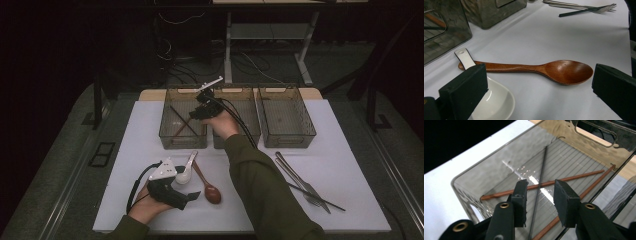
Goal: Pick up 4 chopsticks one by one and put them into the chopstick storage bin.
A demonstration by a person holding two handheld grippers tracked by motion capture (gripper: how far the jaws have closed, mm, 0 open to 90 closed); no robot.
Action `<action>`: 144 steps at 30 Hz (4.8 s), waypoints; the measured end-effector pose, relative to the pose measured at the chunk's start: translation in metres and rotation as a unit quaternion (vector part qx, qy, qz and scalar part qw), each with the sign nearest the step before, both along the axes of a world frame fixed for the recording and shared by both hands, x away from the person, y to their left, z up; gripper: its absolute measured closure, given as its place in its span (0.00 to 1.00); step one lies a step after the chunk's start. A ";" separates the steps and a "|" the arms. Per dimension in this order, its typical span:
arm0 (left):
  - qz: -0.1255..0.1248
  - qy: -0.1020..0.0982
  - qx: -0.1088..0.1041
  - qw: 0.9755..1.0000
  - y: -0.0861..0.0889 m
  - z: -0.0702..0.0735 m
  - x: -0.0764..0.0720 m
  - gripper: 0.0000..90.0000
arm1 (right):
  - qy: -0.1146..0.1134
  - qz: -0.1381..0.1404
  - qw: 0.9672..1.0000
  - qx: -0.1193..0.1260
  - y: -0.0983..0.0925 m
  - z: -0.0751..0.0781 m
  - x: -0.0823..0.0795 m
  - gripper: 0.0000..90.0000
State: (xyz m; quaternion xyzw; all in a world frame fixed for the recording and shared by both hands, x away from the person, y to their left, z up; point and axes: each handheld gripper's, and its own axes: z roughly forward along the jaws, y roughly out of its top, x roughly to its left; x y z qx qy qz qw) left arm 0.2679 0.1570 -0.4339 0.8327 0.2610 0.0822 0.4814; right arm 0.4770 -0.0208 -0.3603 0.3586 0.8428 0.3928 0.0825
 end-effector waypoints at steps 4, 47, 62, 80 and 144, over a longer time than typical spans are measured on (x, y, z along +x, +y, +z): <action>0.000 0.002 0.000 1.000 0.000 0.000 0.000 0.00 | -0.003 0.008 1.000 0.009 -0.004 0.003 -0.002 0.61; 0.002 0.006 0.012 1.000 -0.001 -0.003 0.001 0.00 | -0.036 0.067 0.997 -0.002 -0.175 0.027 -0.114 0.64; 0.002 0.005 0.016 1.000 -0.001 -0.004 0.002 0.00 | -0.015 0.075 0.997 -0.024 -0.231 -0.005 -0.153 0.70; 0.000 0.006 0.017 1.000 -0.002 -0.004 0.001 0.00 | -0.001 0.071 0.997 -0.043 -0.281 -0.031 -0.186 0.77; -0.003 0.008 0.024 1.000 -0.003 -0.005 0.001 0.00 | 0.034 0.085 0.993 -0.069 -0.315 -0.067 -0.206 0.94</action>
